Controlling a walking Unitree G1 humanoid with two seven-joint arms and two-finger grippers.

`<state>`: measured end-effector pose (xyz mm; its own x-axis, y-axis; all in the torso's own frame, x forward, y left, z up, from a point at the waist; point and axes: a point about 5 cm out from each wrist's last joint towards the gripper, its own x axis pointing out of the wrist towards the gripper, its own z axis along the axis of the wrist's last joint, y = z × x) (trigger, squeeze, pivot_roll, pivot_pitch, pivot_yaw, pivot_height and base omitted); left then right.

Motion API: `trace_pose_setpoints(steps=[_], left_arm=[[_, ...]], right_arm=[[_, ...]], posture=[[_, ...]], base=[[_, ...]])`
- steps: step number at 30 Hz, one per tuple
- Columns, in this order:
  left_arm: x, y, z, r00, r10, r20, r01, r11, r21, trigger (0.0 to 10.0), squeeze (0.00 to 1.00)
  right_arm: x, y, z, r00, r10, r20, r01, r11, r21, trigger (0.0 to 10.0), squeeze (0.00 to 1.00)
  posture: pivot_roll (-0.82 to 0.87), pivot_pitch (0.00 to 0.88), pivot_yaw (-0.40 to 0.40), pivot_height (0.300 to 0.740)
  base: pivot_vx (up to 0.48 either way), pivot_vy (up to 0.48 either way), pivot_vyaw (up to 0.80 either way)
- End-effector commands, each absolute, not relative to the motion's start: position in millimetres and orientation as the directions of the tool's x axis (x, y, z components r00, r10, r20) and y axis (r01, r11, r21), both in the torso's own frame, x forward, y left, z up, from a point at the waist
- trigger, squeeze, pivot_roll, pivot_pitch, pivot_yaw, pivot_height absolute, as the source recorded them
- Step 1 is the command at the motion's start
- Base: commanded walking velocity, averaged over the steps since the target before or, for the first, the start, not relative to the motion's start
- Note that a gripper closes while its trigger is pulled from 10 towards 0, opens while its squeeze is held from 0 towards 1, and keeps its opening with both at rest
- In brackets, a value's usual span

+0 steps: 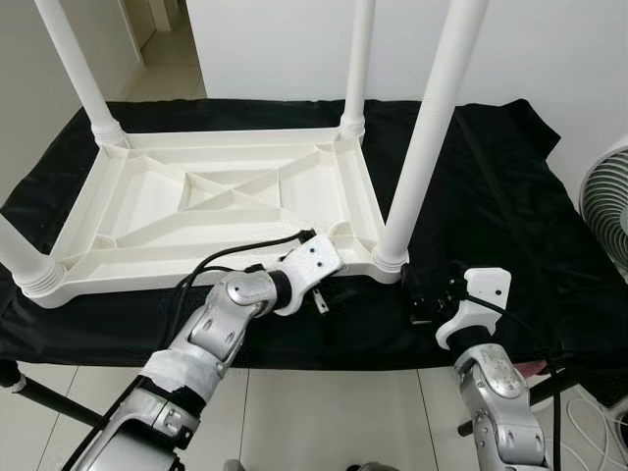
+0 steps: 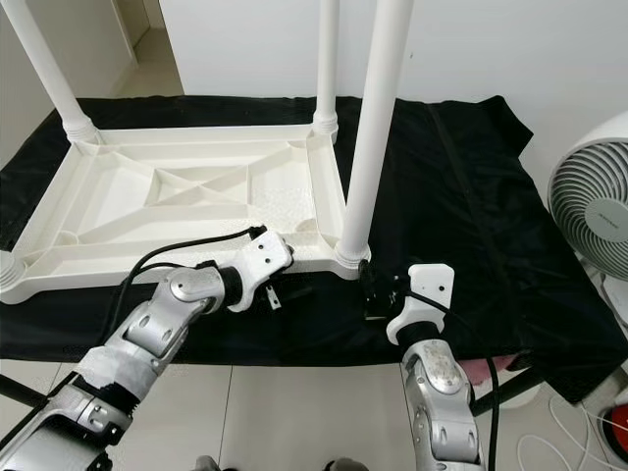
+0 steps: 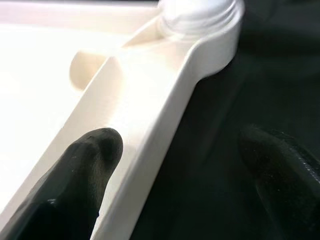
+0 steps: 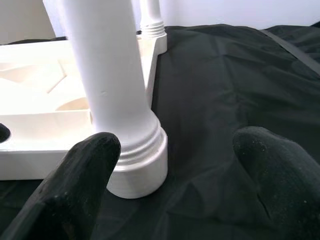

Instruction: Building children table

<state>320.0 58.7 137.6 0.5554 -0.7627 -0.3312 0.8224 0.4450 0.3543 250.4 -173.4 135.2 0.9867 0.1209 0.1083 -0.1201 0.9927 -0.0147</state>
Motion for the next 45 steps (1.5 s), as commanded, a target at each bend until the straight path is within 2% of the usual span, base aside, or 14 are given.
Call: trace_pose_setpoints(steps=[1, 4, 14, 18, 20, 22, 24, 26, 28, 29, 38, 45], left_arm=[[335, 76, 135, 0.794, -0.546, -0.268, 0.604, 0.657, 0.452, 10.0, 0.0], [341, 88, 131, 0.832, -0.479, -0.28, 0.555, 0.696, 0.455, 10.0, 0.0], [347, 112, 129, 0.865, -0.404, -0.297, 0.5, 0.741, 0.448, 10.0, 0.0], [347, 135, 128, 0.889, -0.35, -0.295, 0.45, 0.787, 0.422, 10.0, 0.0], [347, 139, 128, 0.892, -0.343, -0.295, 0.442, 0.796, 0.414, 10.0, 0.0], [346, 148, 131, 0.906, -0.324, -0.271, 0.411, 0.825, 0.388, 3.0, 0.0], [346, 151, 132, 0.911, -0.317, -0.262, 0.4, 0.832, 0.385, 2.7, 0.0], [345, 156, 132, 0.915, -0.309, -0.26, 0.391, 0.837, 0.383, 0.4, 0.0], [345, 157, 132, 0.916, -0.304, -0.261, 0.387, 0.839, 0.381, 0.4, 0.0], [344, 158, 132, 0.917, -0.302, -0.259, 0.384, 0.842, 0.379, 0.0, 0.0], [345, 158, 133, 0.93, -0.278, -0.241, 0.351, 0.864, 0.36, 0.0, 0.0], [349, 128, 129, 0.919, -0.319, -0.231, 0.384, 0.855, 0.348, 0.0, 0.0]], right_arm=[[249, -170, 136, 0.986, 0.125, 0.107, -0.125, 0.992, -0.005, 10.0, 0.0], [252, -167, 137, 0.985, 0.13, 0.11, -0.13, 0.991, -0.001, 10.0, 0.0], [259, -166, 138, 0.983, 0.14, 0.115, -0.141, 0.99, -0.004, 10.0, 0.0], [262, -163, 139, 0.983, 0.146, 0.116, -0.147, 0.989, -0.003, 10.0, 0.0], [262, -163, 138, 0.983, 0.146, 0.115, -0.147, 0.989, -0.002, 10.0, 0.0], [262, -162, 137, 0.983, 0.148, 0.11, -0.148, 0.989, -0.004, 10.0, 0.0], [262, -162, 136, 0.983, 0.148, 0.107, -0.149, 0.989, -0.004, 10.0, 0.0], [263, -162, 135, 0.983, 0.149, 0.102, -0.15, 0.989, -0.005, 10.0, 0.0], [263, -162, 135, 0.984, 0.15, 0.101, -0.15, 0.989, -0.006, 10.0, 0.0], [263, -162, 134, 0.984, 0.15, 0.1, -0.15, 0.989, -0.009, 10.0, 0.0], [265, -162, 133, 0.985, 0.142, 0.097, -0.142, 0.99, -0.004, 10.0, 0.0], [270, -157, 139, 0.984, 0.134, 0.117, -0.135, 0.991, 0.006, 10.0, 0.0]], posture=[[-0.18, 0.084, 0.046, 0.74], [-0.18, 0.077, 0.041, 0.74], [-0.17, 0.07, 0.038, 0.74], [-0.17, 0.057, 0.041, 0.74], [-0.17, 0.057, 0.041, 0.74], [-0.17, 0.057, 0.041, 0.74], [-0.17, 0.057, 0.041, 0.74], [-0.16, 0.058, 0.039, 0.74], [-0.16, 0.058, 0.039, 0.74], [-0.16, 0.058, 0.039, 0.74], [-0.16, 0.07, 0.041, 0.74], [-0.16, 0.082, 0.042, 0.74]], base=[[0.0, 0.0, 0.0], [0.0, 0.0, 0.0], [0.0, 0.0, 0.0], [0.0, 0.0, 0.0], [0.0, 0.0, 0.0], [0.0, 0.0, 0.0], [0.0, 0.0, 0.0], [0.0, 0.0, 0.0], [0.0, 0.0, 0.0], [0.0, 0.0, 0.0], [0.0, 0.0, 0.0], [0.0, 0.0, 0.0]])
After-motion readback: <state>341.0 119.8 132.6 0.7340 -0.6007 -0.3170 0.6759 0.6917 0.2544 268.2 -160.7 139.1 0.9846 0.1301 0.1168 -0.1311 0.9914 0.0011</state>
